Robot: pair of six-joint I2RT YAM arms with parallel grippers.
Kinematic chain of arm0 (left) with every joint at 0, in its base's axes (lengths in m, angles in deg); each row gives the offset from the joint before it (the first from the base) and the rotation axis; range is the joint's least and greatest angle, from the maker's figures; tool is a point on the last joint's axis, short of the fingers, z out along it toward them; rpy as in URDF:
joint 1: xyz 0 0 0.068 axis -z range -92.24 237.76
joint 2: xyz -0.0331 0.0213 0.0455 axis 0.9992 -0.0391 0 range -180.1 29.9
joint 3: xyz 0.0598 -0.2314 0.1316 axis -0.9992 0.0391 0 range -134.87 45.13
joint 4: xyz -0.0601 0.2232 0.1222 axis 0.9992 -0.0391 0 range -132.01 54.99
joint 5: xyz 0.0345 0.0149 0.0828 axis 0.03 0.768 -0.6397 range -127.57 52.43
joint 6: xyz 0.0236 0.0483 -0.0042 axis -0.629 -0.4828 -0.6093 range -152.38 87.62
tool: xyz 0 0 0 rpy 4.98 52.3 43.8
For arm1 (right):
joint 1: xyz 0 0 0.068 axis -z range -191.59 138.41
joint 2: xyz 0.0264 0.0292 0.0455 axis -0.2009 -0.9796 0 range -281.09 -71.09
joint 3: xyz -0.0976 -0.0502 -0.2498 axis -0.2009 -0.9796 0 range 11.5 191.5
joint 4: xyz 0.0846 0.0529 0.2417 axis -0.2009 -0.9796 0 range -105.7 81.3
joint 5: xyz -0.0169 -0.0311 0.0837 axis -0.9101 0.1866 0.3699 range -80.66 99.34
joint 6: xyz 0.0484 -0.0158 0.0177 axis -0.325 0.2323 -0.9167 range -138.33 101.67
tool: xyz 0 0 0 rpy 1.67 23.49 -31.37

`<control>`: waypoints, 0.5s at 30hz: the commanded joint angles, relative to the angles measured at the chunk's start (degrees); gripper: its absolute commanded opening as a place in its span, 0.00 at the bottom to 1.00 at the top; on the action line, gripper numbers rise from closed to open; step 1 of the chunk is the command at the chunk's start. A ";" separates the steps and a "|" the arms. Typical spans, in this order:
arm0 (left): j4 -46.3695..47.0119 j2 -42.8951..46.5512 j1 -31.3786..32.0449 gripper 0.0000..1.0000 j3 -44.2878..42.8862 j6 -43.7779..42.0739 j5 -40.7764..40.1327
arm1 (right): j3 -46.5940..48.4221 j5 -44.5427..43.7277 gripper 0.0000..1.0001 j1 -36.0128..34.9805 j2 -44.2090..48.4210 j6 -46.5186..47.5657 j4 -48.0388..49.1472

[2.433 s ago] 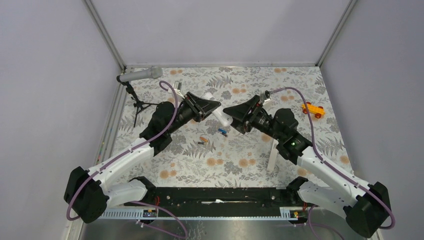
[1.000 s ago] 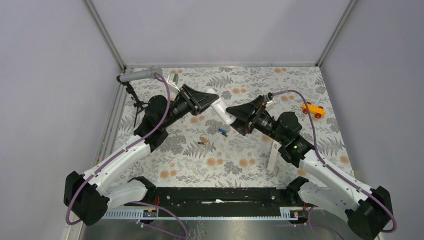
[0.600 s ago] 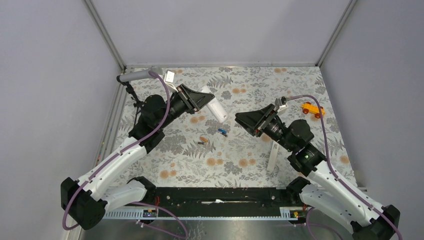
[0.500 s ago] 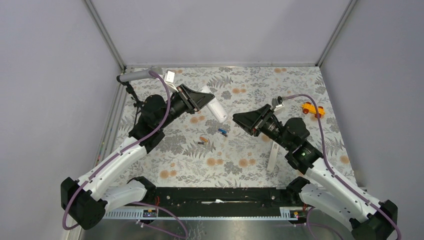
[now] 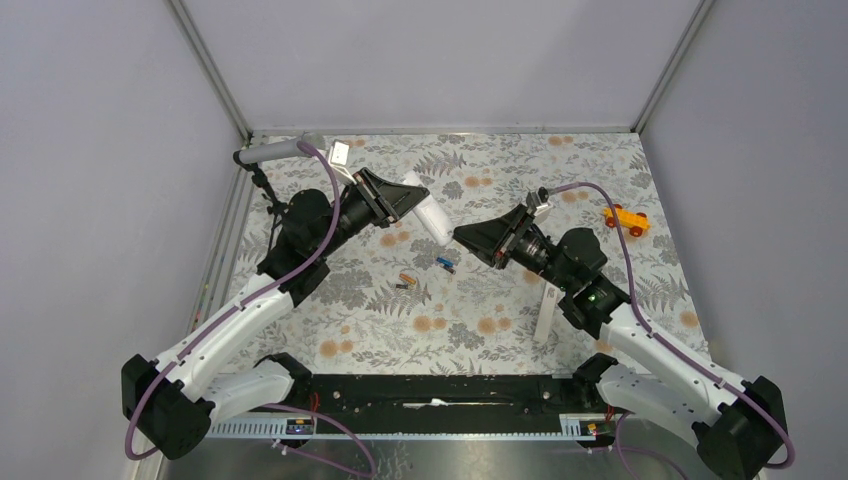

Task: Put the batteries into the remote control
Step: Remove the battery cover from the remote control.

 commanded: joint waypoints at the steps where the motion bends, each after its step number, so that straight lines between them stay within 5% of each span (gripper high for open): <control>1: 3.83 0.61 -0.14 0.00 -1.69 0.85 -0.95 | 0.55 0.86 0.32 0.20 0.69 0.21 0.82; 15: 4.63 0.98 -0.14 0.00 -1.23 2.61 0.43 | 1.41 1.04 0.31 0.23 -1.14 0.33 1.52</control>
